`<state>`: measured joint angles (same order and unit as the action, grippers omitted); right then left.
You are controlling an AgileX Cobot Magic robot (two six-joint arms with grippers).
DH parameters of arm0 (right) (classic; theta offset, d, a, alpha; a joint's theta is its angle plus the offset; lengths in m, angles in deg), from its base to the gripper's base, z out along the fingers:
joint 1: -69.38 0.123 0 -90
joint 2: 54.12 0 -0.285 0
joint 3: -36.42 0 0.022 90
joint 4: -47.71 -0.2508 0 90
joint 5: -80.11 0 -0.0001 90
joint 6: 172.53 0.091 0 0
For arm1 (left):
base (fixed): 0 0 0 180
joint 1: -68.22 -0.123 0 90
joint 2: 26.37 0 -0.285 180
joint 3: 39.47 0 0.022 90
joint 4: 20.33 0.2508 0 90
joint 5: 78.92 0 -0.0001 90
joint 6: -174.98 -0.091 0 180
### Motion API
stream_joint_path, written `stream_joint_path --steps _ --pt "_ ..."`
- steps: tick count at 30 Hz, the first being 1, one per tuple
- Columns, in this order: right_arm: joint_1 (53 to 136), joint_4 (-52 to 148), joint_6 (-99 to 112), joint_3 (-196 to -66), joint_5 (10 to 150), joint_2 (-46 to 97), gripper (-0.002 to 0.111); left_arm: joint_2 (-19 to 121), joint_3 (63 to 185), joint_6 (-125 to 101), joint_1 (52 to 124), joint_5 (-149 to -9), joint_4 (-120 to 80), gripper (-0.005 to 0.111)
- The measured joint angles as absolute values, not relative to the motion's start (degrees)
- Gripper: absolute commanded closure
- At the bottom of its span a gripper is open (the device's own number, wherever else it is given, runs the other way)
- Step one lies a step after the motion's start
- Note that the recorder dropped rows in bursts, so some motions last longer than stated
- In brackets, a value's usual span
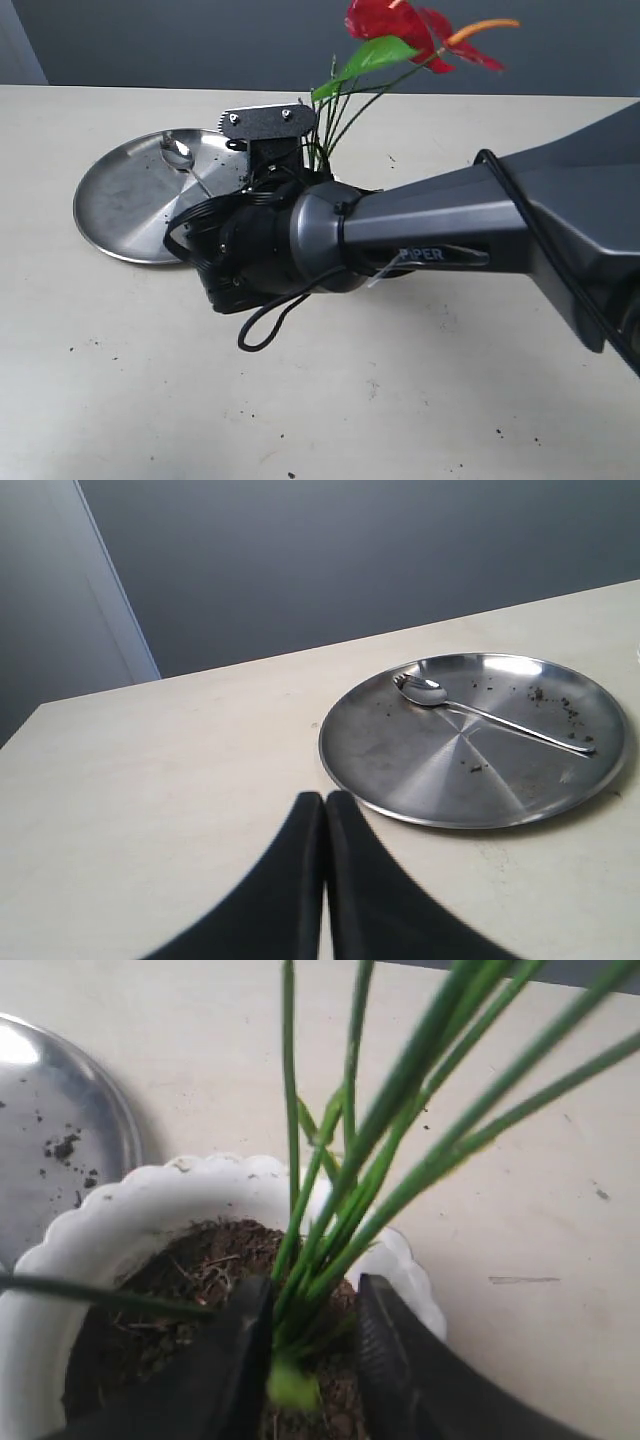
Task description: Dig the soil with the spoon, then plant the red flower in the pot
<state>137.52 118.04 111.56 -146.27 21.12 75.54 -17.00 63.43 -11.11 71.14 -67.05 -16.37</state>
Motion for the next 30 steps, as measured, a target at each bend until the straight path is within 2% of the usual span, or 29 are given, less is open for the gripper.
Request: stream_joint_path --steps 19,21,23,26,30 --pt "137.6 116.7 104.9 -146.3 17.0 74.5 0.072 -17.0 63.4 -11.1 71.1 -67.1 -16.4 0.106" --pt "138.1 116.8 104.7 -146.3 14.4 74.0 0.075 -17.0 63.4 -11.1 71.1 -67.1 -16.4 0.106" --pt "138.9 118.0 104.6 -146.1 12.1 73.1 0.085 -17.0 63.4 -11.1 71.1 -67.1 -16.4 0.106" --pt "140.1 119.2 103.3 -145.6 11.3 70.4 0.107 -17.0 63.4 -11.1 71.1 -67.1 -16.4 0.106" --pt "140.8 119.9 102.6 -142.6 11.1 66.2 0.109 -17.0 63.4 -11.1 71.1 -67.1 -16.4 0.106"
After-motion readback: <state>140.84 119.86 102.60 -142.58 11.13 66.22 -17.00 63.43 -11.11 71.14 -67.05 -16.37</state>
